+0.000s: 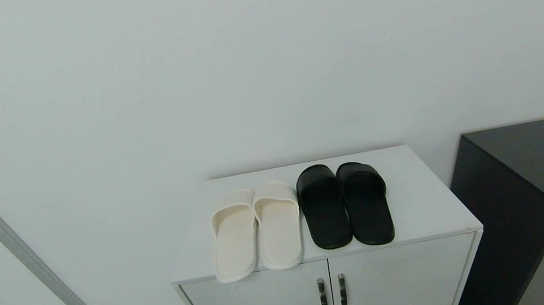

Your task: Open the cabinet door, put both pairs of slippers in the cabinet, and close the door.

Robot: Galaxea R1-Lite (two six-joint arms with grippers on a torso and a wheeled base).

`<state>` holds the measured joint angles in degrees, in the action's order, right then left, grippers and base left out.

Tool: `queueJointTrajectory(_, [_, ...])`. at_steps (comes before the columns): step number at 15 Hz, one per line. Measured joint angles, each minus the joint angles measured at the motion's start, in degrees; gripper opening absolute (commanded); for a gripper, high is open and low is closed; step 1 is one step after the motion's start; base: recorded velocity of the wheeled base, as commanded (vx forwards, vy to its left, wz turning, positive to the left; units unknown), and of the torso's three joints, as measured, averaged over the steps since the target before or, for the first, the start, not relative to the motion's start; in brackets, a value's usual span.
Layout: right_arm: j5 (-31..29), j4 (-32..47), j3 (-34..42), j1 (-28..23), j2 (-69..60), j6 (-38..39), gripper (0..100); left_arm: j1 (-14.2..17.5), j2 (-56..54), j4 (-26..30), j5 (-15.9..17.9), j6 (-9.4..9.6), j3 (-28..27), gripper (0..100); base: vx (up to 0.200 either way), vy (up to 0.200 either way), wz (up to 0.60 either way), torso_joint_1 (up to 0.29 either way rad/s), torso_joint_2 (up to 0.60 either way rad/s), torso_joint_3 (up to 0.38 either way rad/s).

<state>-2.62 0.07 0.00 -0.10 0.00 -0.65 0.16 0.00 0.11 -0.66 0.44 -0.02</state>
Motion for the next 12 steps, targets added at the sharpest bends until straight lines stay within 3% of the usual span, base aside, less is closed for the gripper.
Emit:
queueJointTrajectory(10, [-0.8, -0.4, -0.2, -0.3, 0.4, -1.0, 100, 0.0, 0.0, 0.0, 0.1, -0.15, -0.1, 0, 0.0, 0.0, 0.0, 0.0, 0.0, 0.0])
queueJointTrajectory(12, [-0.7, 0.4, -4.2, 0.2, 1.7, 2.3, 100, 0.0, 0.0, 0.0, 0.3, -0.11, -0.1, 0, 0.0, 0.0, 0.0, 0.0, 0.0, 0.0])
